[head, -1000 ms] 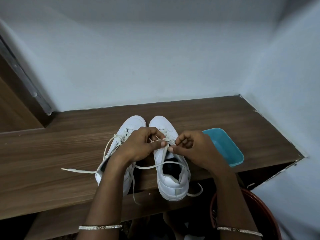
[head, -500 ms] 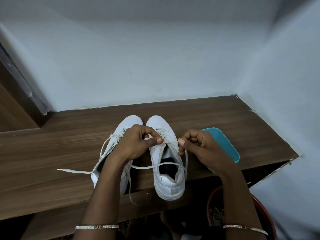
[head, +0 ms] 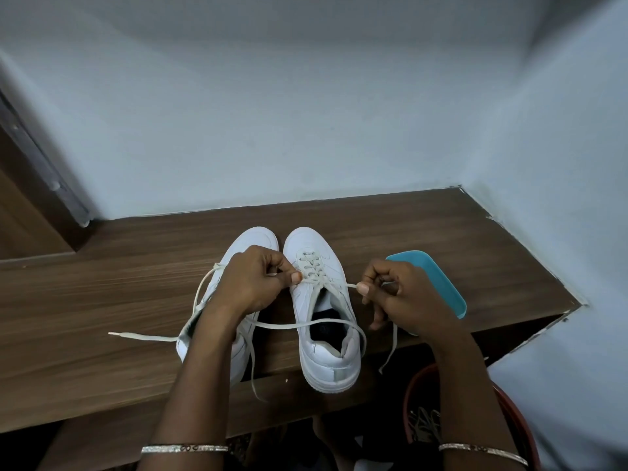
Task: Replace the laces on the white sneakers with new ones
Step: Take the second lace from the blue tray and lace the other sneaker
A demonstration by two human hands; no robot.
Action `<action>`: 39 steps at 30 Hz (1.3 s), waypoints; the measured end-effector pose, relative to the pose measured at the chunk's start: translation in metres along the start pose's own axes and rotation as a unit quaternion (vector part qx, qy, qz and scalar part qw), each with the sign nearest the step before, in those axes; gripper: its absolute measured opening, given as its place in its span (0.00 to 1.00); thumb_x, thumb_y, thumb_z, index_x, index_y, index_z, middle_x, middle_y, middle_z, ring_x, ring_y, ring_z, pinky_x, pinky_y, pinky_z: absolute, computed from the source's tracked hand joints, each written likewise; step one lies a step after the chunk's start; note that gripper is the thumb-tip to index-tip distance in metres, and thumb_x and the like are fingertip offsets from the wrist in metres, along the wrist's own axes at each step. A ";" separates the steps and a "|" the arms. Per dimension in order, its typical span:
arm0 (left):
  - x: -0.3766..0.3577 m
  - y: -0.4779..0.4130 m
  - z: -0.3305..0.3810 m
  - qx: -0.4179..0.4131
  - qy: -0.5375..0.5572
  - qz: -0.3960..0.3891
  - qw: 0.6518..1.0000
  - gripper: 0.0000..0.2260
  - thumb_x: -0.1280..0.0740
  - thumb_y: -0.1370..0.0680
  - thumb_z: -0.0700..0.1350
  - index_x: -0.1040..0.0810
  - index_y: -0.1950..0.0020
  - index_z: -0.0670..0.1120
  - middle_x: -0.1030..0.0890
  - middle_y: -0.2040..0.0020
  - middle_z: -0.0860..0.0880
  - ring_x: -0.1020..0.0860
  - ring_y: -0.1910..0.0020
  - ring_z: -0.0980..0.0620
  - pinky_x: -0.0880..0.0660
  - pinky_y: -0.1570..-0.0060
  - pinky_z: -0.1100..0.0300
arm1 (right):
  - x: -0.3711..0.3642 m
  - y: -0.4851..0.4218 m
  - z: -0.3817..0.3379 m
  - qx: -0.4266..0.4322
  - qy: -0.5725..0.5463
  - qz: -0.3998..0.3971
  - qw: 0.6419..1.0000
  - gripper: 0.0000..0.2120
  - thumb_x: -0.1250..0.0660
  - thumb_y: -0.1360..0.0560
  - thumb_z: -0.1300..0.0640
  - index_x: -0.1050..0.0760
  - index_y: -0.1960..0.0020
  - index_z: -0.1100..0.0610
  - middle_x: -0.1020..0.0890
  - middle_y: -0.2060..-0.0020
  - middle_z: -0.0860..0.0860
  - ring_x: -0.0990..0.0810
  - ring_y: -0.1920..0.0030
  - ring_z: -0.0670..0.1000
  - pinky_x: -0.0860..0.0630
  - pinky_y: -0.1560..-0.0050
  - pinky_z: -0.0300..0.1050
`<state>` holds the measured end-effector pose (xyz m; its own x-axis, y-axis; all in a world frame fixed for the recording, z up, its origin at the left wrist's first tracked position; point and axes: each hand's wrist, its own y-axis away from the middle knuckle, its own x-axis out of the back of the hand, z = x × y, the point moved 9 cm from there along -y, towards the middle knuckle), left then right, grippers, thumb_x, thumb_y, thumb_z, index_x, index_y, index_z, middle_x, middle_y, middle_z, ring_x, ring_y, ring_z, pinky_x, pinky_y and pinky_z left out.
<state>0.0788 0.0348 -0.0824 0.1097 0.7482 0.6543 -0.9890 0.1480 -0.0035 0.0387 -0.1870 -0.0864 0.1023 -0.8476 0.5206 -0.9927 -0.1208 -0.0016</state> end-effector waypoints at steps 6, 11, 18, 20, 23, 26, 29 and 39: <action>-0.001 0.001 0.007 -0.018 -0.011 -0.018 1.000 0.06 0.26 0.25 0.50 0.16 0.61 0.52 0.24 0.74 0.65 0.26 0.69 0.66 0.34 0.69 0.73 | -0.003 -0.001 0.005 -0.019 -0.052 -0.015 0.998 0.06 0.32 0.22 0.59 0.24 0.55 0.62 0.17 0.67 0.55 0.22 0.72 0.52 0.19 0.70 0.48; -0.009 0.003 0.009 -0.023 0.008 -0.061 0.998 0.08 0.26 0.26 0.52 0.15 0.64 0.51 0.17 0.67 0.61 0.22 0.63 0.65 0.31 0.64 0.73 | -0.003 -0.002 0.005 -0.019 -0.085 -0.008 0.996 0.07 0.31 0.21 0.57 0.23 0.56 0.60 0.19 0.69 0.53 0.25 0.73 0.51 0.23 0.71 0.45; -0.016 0.010 0.016 0.000 0.114 -0.115 0.987 0.16 0.32 0.23 0.56 0.21 0.67 0.49 0.27 0.73 0.56 0.31 0.73 0.60 0.35 0.68 0.68 | -0.006 0.004 0.009 -0.039 -0.056 -0.053 0.996 0.10 0.30 0.22 0.51 0.17 0.58 0.55 0.23 0.73 0.51 0.29 0.73 0.53 0.30 0.74 0.39; -0.017 0.012 0.017 0.027 0.211 -0.125 0.969 0.18 0.34 0.22 0.57 0.22 0.66 0.47 0.27 0.71 0.49 0.32 0.72 0.55 0.35 0.70 0.65 | -0.005 0.007 0.003 -0.040 -0.132 -0.057 0.989 0.14 0.31 0.22 0.50 0.19 0.59 0.60 0.28 0.75 0.51 0.33 0.73 0.50 0.31 0.74 0.40; -0.009 0.011 0.023 0.022 0.318 -0.106 0.942 0.19 0.36 0.21 0.56 0.24 0.67 0.46 0.26 0.69 0.48 0.31 0.71 0.54 0.34 0.70 0.63 | 0.003 0.005 -0.004 -0.020 -0.287 -0.026 0.957 0.15 0.32 0.24 0.50 0.22 0.59 0.63 0.32 0.73 0.52 0.33 0.72 0.48 0.29 0.70 0.43; -0.006 0.009 0.027 0.005 0.390 -0.102 0.915 0.20 0.34 0.21 0.56 0.24 0.69 0.46 0.21 0.60 0.45 0.27 0.62 0.50 0.30 0.63 0.59 | 0.005 0.001 -0.008 0.000 -0.373 0.004 0.928 0.11 0.31 0.25 0.52 0.20 0.58 0.61 0.23 0.67 0.52 0.26 0.65 0.48 0.24 0.61 0.45; -0.003 0.008 0.028 0.027 0.480 -0.069 0.874 0.19 0.34 0.23 0.52 0.27 0.72 0.45 0.17 0.51 0.42 0.20 0.48 0.47 0.23 0.53 0.55 | 0.001 -0.002 -0.013 0.009 -0.430 0.020 0.903 0.09 0.32 0.25 0.55 0.21 0.58 0.61 0.21 0.63 0.53 0.22 0.60 0.50 0.21 0.55 0.46; 0.056 0.018 0.007 0.048 0.634 0.035 0.771 0.24 0.37 0.21 0.56 0.36 0.75 0.50 0.31 0.73 0.50 0.32 0.74 0.54 0.28 0.70 0.61 | 0.005 -0.004 -0.010 -0.022 -0.487 0.058 0.871 0.10 0.35 0.22 0.54 0.22 0.60 0.59 0.21 0.64 0.55 0.21 0.63 0.52 0.21 0.61 0.44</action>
<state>0.0664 0.0754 -0.0405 0.0049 0.7920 -0.6105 -0.9931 0.0753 0.0897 0.0422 -0.1857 -0.0747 -0.0146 -0.8921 -0.4517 -0.9993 -0.0031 0.0385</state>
